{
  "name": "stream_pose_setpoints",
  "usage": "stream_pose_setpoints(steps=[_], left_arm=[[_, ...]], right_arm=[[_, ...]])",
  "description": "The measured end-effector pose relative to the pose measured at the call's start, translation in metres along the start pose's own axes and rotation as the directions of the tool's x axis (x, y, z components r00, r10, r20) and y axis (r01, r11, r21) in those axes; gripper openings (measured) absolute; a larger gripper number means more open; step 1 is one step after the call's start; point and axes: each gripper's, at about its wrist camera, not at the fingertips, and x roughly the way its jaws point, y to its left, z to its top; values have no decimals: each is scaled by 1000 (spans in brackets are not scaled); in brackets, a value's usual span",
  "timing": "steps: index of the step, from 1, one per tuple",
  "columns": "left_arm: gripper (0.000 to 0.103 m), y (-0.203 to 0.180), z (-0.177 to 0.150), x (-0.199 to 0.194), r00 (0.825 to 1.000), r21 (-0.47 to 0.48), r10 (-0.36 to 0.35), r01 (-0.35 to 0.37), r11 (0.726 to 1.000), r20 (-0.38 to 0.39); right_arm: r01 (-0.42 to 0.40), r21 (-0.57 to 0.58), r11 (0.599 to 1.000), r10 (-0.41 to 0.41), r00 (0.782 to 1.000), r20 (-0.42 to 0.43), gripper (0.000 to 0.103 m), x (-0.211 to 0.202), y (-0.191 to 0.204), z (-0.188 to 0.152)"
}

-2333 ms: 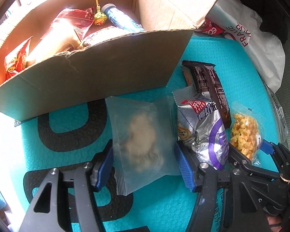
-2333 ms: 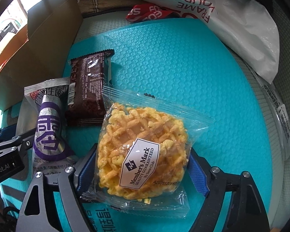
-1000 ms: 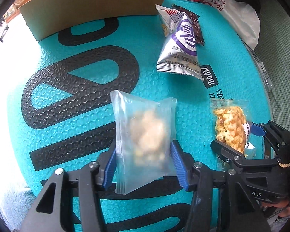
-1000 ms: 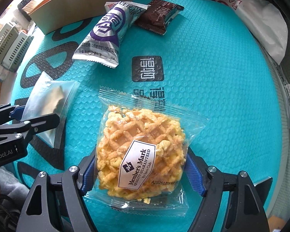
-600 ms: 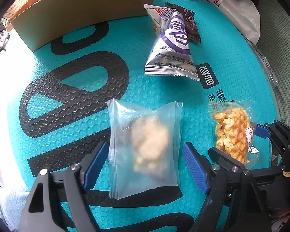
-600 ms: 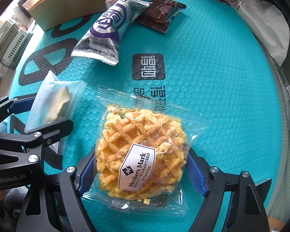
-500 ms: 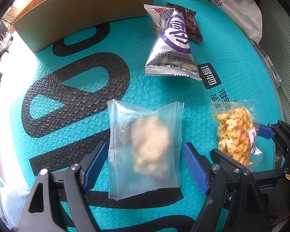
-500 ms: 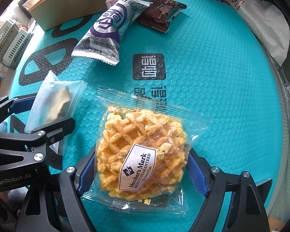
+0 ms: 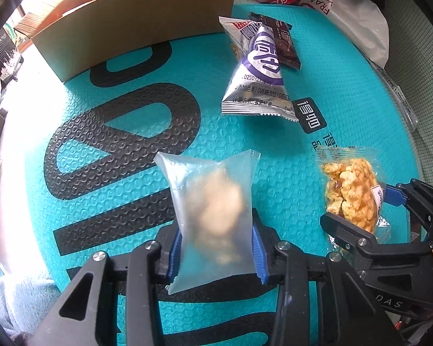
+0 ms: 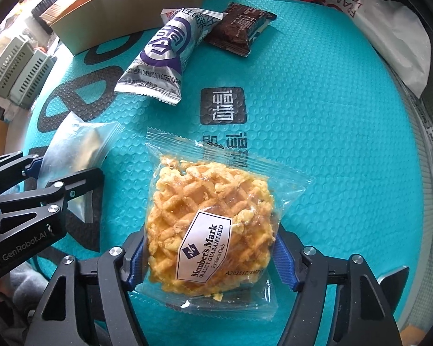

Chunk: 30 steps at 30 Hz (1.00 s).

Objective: Organize snacks
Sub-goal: 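Lift the cookie bag and waffle pack and carry both over the cardboard box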

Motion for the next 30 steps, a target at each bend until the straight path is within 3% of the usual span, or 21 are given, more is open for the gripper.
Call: stream_pose_setpoints(steps=[10,18,30], left_arm=[[39,2,-10,-30,998,-9,-29,30,1000,56],[39,35,-12,-76,992,-21,-43,46,999,120],[39,62,16,-145,962,-47,-28,42,998,272]], right_arm=[[-50,-6,999,50,999,7,71,-17,6,-9],[-73,-52,996,77,995,62,71,-48,14,-2],[-96,-133,986,121,973,195,71,-98,42,39]])
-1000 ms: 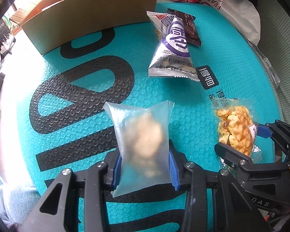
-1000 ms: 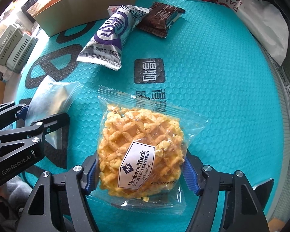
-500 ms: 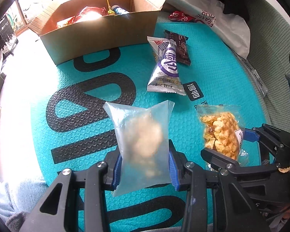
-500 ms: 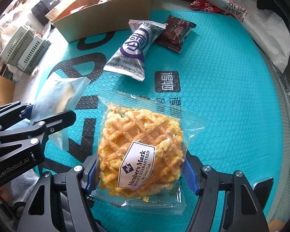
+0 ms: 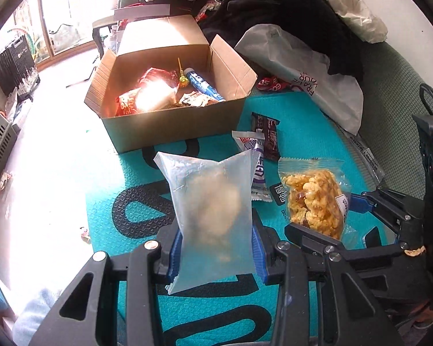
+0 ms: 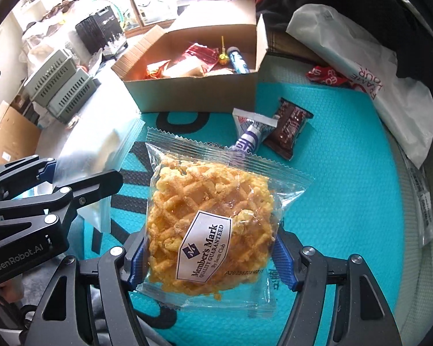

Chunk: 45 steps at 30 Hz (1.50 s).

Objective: Organize snacks
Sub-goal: 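Lift the cookie bag and waffle pack and carry both over the cardboard box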

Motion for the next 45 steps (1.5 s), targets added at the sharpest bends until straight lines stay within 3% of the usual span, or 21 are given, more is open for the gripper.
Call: stream_pose_setpoints(steps=[10,24,34,45], left_arm=[[39,17,51,-24,993,-26,-7,10,1000,118],[39,49,135,-10,977,-35,11,-3,999,215],[39,80,185,40,979,-70,44,-30,997,200],[39,107,188,100,983,-77,140,-131,988,120]], right_arm=[[-6,-61,998,14,991,133,71,-21,9,62],[11,-119,993,19,968,248,71,-17,8,153],[38,-145,989,0,968,250,71,23,7,210],[89,-153,984,-60,981,184,71,86,8,229]])
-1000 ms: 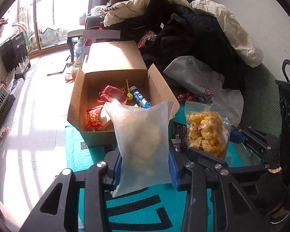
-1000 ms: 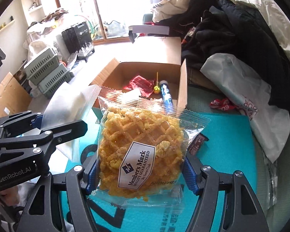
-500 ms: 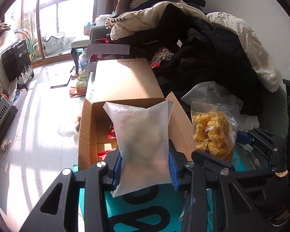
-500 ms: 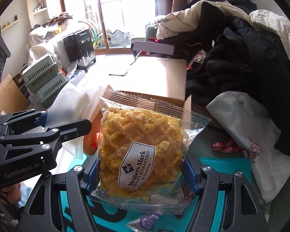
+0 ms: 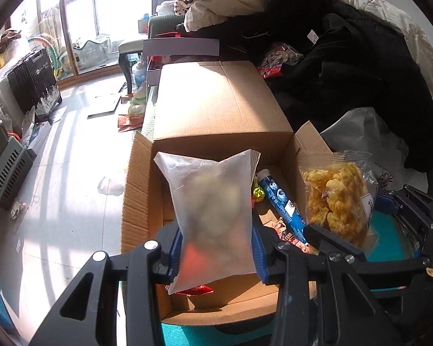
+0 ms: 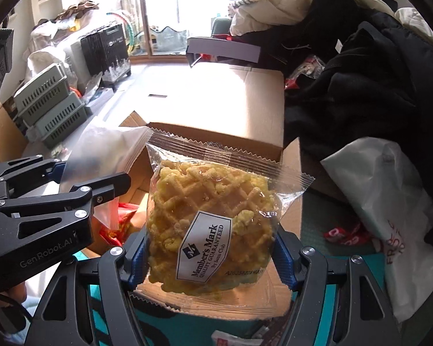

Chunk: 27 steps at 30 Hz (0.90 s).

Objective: Organize snacks
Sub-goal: 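Lift the cookie bag and waffle pack and carry both over the cardboard box, then open both tools to drop the cookie bag and waffle pack into the box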

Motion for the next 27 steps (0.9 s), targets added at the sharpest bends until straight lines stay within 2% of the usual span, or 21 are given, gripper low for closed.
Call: stream_pose_setpoints(steps=[5,14,17,19,26,27], left_arm=[[39,7,-8,20,999,-5,28,-28,1000,-39],[42,6,-13,32,993,17,71,-70,997,-91],[44,8,-11,33,991,9,75,-74,997,-113],[48,8,-11,31,989,9,88,-87,996,-118],[51,5,-8,15,986,9,123,-123,992,-109],[56,4,-8,11,986,11,128,-127,992,-105]], right_arm=[[10,6,1000,-9,999,-42,71,20,3,-6],[41,-1,999,-41,993,-112,73,37,4,-14],[47,-4,999,-47,991,-124,74,36,4,-17],[57,-5,998,-58,990,-131,79,35,4,-18],[73,5,997,-72,990,-123,80,16,0,-19],[75,7,997,-73,990,-119,80,12,0,-18]])
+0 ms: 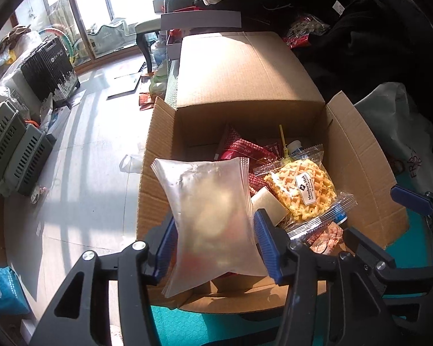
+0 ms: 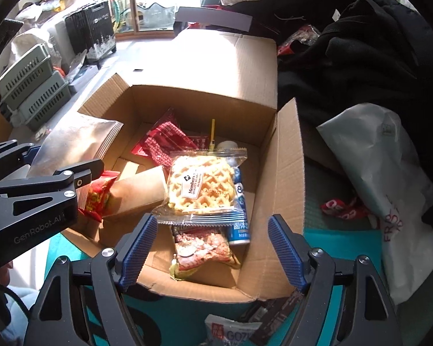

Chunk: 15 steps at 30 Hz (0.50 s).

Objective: Organize snacks
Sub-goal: 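Open both tools to drop the cookie bag and waffle pack into the box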

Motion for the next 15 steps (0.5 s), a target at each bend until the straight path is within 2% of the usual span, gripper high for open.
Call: stream_pose_setpoints(steps=[3,4,15], left_arm=[[83,-3,2,-12,1000,6,7,-7,1000,22],[87,-4,3,-17,1000,9,6,-6,1000,29],[87,-13,8,-78,994,8,3,-4,1000,110]], right_arm=[[7,1,1000,-7,1000,16,80,-12,-2,1],[10,2,1000,-10,1000,23,80,-17,-3,1],[26,17,1000,-28,993,112,82,-79,-14,0]])
